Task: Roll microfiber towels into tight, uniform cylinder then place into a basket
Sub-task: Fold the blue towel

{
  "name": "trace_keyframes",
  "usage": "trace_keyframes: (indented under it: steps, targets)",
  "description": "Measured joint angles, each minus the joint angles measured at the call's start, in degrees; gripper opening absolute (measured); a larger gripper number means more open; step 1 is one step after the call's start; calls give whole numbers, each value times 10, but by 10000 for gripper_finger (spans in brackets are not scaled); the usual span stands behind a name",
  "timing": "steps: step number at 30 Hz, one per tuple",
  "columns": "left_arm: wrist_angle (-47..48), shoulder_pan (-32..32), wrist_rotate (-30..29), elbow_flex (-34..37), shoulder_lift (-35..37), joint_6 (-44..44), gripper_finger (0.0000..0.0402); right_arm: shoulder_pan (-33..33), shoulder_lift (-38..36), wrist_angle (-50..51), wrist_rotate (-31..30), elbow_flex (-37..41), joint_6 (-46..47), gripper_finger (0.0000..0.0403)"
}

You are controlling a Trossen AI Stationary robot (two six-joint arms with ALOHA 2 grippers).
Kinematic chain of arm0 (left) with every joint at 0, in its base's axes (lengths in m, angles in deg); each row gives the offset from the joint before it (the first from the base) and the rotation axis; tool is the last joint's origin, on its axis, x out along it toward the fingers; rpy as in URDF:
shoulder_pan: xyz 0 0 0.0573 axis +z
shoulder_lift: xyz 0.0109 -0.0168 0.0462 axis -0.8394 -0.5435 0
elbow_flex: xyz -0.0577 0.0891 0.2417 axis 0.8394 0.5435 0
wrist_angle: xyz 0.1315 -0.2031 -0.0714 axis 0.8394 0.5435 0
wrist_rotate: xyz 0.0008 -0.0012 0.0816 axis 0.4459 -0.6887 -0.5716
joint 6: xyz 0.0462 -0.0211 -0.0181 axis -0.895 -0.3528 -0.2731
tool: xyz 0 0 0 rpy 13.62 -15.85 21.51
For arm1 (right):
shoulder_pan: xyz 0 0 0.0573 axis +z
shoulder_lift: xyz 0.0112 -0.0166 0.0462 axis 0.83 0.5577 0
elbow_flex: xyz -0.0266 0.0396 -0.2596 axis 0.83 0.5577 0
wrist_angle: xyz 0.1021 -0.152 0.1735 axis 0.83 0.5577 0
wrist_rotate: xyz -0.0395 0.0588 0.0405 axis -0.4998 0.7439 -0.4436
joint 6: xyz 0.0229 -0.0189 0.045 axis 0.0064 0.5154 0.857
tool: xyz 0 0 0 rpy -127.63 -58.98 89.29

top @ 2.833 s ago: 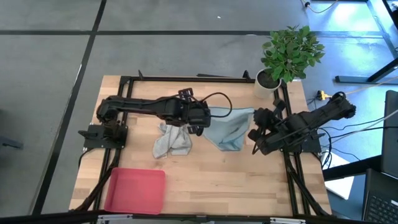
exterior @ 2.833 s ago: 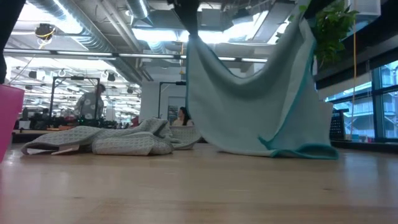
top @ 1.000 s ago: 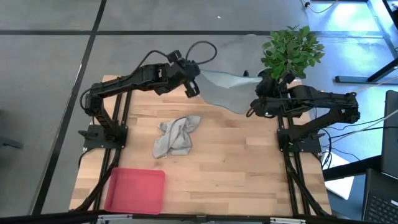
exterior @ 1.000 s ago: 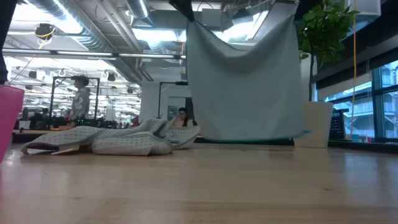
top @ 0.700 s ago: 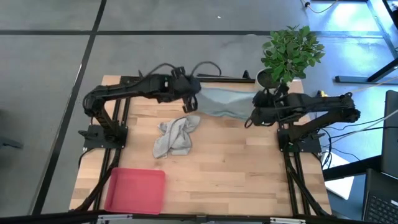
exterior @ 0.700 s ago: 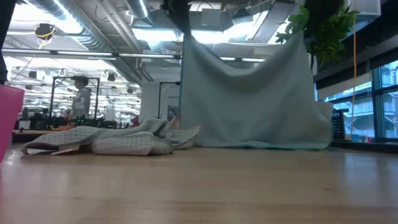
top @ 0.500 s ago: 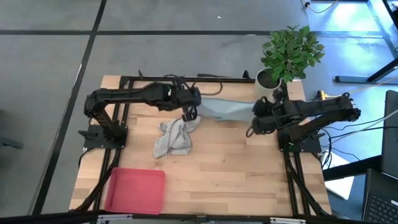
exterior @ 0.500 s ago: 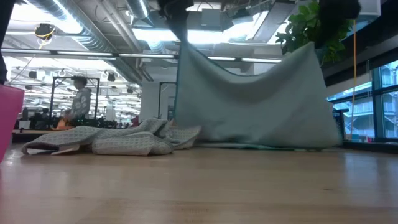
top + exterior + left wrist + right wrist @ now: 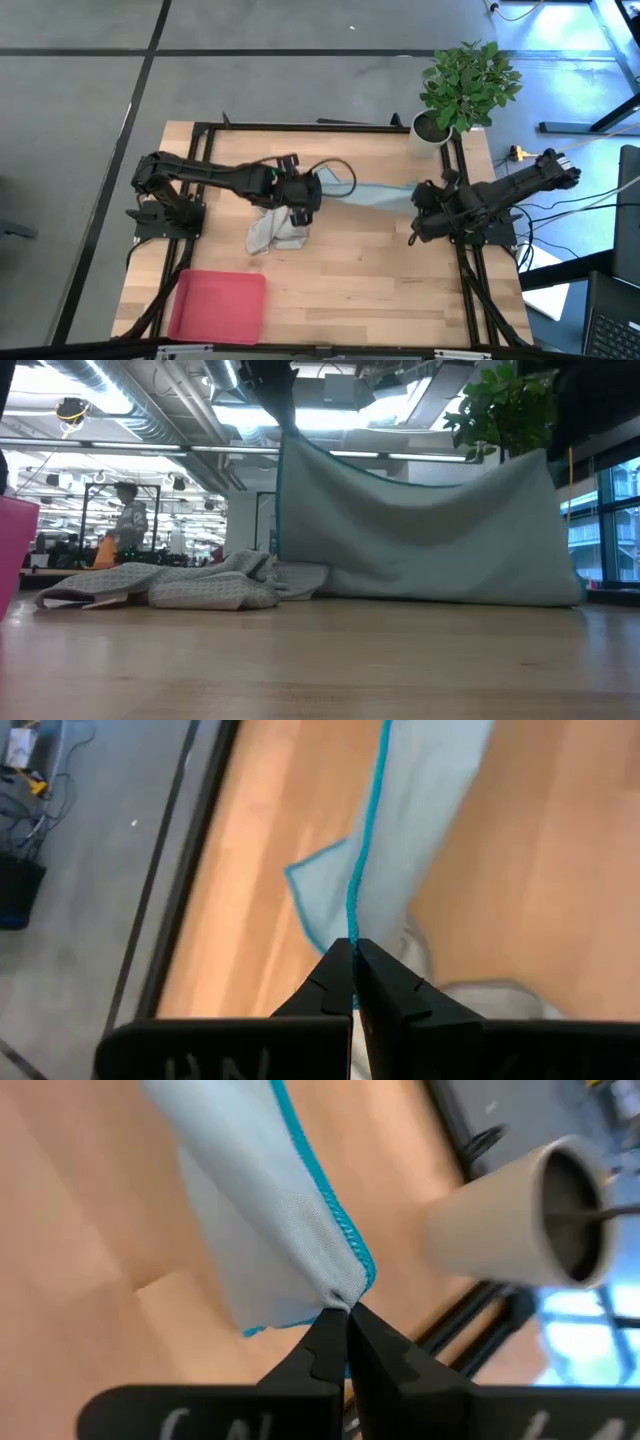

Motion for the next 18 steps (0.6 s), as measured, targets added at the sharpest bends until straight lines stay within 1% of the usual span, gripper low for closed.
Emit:
trace_keyframes:
  steps: [4,10,13,16,18]
  targets:
    - [-22,-34,13,32,0,7,0,35,0,-25,41,30,32,10]
    - [-82,-70,60,86,0,39,0,85,0,-73,65,65,78,10]
    - [-113,-90,83,115,0,52,0,109,0,-133,83,83,88,10]
    - [-151,-107,105,146,0,73,0,133,0,-226,110,110,86,10]
    - [-171,-117,133,166,0,78,0,149,0,-288,123,129,86,10]
